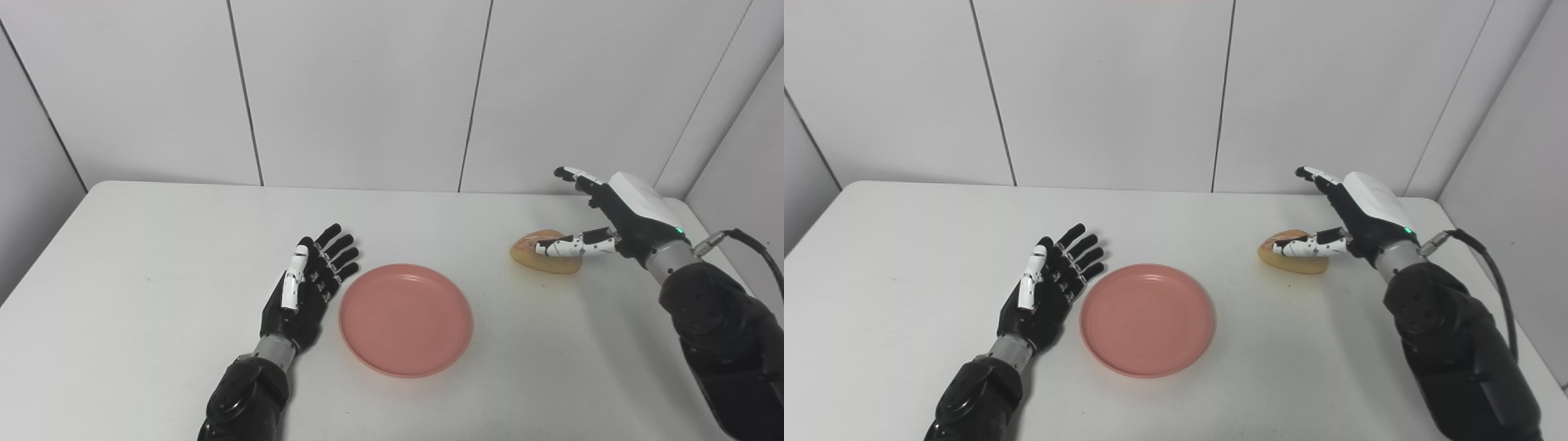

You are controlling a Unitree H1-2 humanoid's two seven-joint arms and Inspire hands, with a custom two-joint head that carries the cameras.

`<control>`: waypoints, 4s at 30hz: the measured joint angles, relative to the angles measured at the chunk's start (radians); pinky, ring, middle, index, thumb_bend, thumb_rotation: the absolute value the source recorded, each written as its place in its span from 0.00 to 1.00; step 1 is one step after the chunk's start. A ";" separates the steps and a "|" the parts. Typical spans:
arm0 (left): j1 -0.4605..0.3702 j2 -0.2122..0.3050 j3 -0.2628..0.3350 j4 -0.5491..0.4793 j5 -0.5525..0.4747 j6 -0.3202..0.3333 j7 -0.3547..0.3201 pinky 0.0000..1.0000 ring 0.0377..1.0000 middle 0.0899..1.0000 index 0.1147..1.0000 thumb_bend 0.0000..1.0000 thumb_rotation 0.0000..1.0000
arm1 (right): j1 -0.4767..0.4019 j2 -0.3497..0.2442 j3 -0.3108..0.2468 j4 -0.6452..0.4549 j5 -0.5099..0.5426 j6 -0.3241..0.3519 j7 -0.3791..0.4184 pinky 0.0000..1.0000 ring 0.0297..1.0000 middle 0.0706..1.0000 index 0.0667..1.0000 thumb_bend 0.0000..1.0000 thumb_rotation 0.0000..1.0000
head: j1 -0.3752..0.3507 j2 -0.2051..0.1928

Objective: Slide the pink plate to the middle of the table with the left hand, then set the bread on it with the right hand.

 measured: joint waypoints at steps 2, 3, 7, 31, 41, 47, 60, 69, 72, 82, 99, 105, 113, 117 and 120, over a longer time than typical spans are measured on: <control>0.000 0.000 0.000 0.000 0.000 0.000 0.000 0.87 0.85 0.85 0.83 0.34 1.00 | -0.015 0.000 0.008 0.014 -0.001 0.019 0.017 0.81 0.89 0.91 0.88 1.00 0.40 | -0.005 0.000; 0.000 0.000 0.000 0.000 -0.001 0.000 0.000 0.87 0.85 0.85 0.83 0.34 1.00 | -0.022 0.000 0.010 0.022 -0.001 0.023 0.019 0.81 0.90 0.91 0.89 1.00 0.40 | -0.005 0.000; 0.000 0.001 0.001 0.001 -0.005 0.000 -0.003 0.88 0.86 0.85 0.83 0.34 1.00 | -0.049 0.002 0.028 0.084 -0.008 0.028 0.021 0.81 0.89 0.90 0.89 1.00 0.37 | -0.008 -0.003; 0.000 0.010 0.006 0.008 -0.009 -0.011 -0.024 0.87 0.85 0.84 0.83 0.34 1.00 | -0.102 0.037 0.069 0.331 -0.008 0.031 -0.020 0.77 0.86 0.89 0.89 0.98 0.34 | -0.020 -0.017; 0.000 0.010 0.008 0.008 -0.009 -0.011 -0.024 0.88 0.85 0.85 0.83 0.34 1.00 | -0.127 0.055 0.078 0.412 0.018 0.026 -0.052 0.72 0.82 0.87 0.89 0.97 0.32 | -0.021 -0.020; 0.000 0.010 0.010 0.009 -0.014 -0.012 -0.028 0.88 0.86 0.85 0.83 0.34 1.00 | -0.148 0.064 0.085 0.470 0.036 0.013 -0.074 0.76 0.84 0.87 0.88 0.98 0.33 | -0.023 -0.020; 0.002 0.011 0.009 0.008 -0.017 -0.012 -0.030 0.88 0.85 0.85 0.83 0.35 1.00 | -0.198 0.071 0.111 0.585 0.045 0.004 -0.109 0.78 0.86 0.89 0.89 0.98 0.35 | -0.023 -0.018; 0.003 0.013 0.008 0.008 -0.017 -0.012 -0.030 0.87 0.85 0.84 0.83 0.34 1.00 | -0.236 0.072 0.130 0.650 0.046 -0.006 -0.117 0.78 0.85 0.88 0.88 0.98 0.35 | -0.023 -0.017; 0.003 0.013 0.007 0.008 -0.017 -0.012 -0.030 0.87 0.85 0.84 0.83 0.35 1.00 | -0.244 0.073 0.131 0.672 0.051 -0.014 -0.131 0.76 0.84 0.87 0.88 0.98 0.35 | -0.023 -0.015; 0.006 0.013 0.007 0.004 -0.018 -0.012 -0.030 0.88 0.86 0.85 0.84 0.35 1.00 | -0.264 0.076 0.142 0.716 0.070 -0.042 -0.156 0.79 0.84 0.86 0.86 0.97 0.35 | -0.020 -0.011; 0.016 0.016 -0.004 -0.008 -0.018 -0.011 -0.034 0.87 0.85 0.85 0.83 0.35 1.00 | -0.291 0.078 0.183 0.752 0.058 -0.049 -0.160 0.66 0.70 0.73 0.73 0.92 0.30 | -0.020 -0.005; 0.017 0.017 -0.005 -0.008 -0.018 -0.011 -0.034 0.88 0.86 0.85 0.83 0.36 1.00 | -0.300 0.079 0.201 0.769 0.040 -0.049 -0.176 0.63 0.66 0.67 0.65 0.87 0.28 | -0.020 -0.006; 0.017 0.017 -0.005 -0.008 -0.020 -0.011 -0.034 0.87 0.85 0.85 0.83 0.36 1.00 | -0.302 0.081 0.205 0.772 0.037 -0.047 -0.177 0.49 0.49 0.51 0.51 0.65 0.17 | -0.020 -0.005; 0.017 0.017 -0.006 -0.008 -0.020 -0.011 -0.034 0.88 0.86 0.85 0.83 0.35 1.00 | -0.301 0.090 0.205 0.770 0.036 -0.042 -0.177 0.42 0.43 0.48 0.45 0.52 0.14 | -0.021 -0.003; 0.017 0.017 -0.006 -0.008 -0.020 -0.011 -0.034 0.88 0.86 0.85 0.83 0.36 1.00 | -0.300 0.090 0.204 0.766 0.036 -0.039 -0.177 0.41 0.44 0.48 0.45 0.52 0.14 | -0.021 -0.003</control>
